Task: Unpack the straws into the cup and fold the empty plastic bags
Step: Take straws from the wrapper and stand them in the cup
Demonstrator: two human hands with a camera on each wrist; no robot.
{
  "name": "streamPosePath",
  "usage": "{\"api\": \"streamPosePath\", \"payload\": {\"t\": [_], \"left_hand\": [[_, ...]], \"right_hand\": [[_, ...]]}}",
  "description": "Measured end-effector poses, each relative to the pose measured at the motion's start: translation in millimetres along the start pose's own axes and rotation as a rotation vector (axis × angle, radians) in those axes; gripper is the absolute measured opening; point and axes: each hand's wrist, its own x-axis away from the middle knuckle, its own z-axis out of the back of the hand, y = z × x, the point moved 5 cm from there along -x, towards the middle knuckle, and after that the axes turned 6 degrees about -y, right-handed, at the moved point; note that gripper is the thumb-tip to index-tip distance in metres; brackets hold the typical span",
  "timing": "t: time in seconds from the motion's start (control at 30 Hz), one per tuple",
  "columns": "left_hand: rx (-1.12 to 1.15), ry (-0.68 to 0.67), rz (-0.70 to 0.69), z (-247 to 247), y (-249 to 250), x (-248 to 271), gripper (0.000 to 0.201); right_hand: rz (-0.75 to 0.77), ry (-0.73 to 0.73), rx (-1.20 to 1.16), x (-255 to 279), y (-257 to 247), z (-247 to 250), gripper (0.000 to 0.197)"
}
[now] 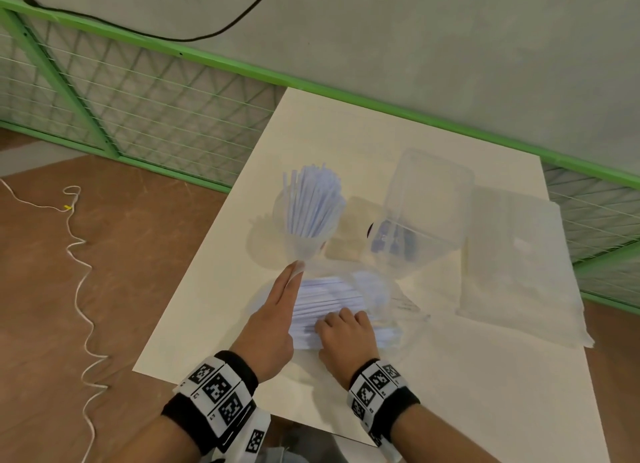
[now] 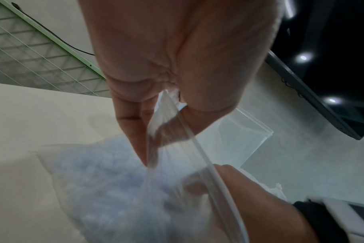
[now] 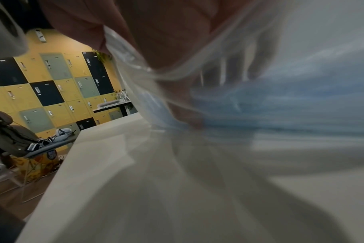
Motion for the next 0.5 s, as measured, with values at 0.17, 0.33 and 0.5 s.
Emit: {"api": "streamPosePath", "payload": {"t": [0.17, 0.33, 0.5], "left_hand": [[-0.005, -0.004, 0.011, 1.0, -2.2, 1.9, 0.105], [-0.011, -0.005, 0.006, 0.5, -2.9, 2.0, 0.104], [-0.009, -0.014, 0.009, -0.1, -3.5, 2.5, 0.105]], "right_hand": [[-0.006, -0.039, 0.028, -2.5, -1.5, 1.2, 0.026], [-0.022, -0.137, 0.026, -6.6, -3.7, 3.6, 0.019], [0.012, -0.167, 0.092, -7.1, -4.6, 6.5, 0.017]]}}
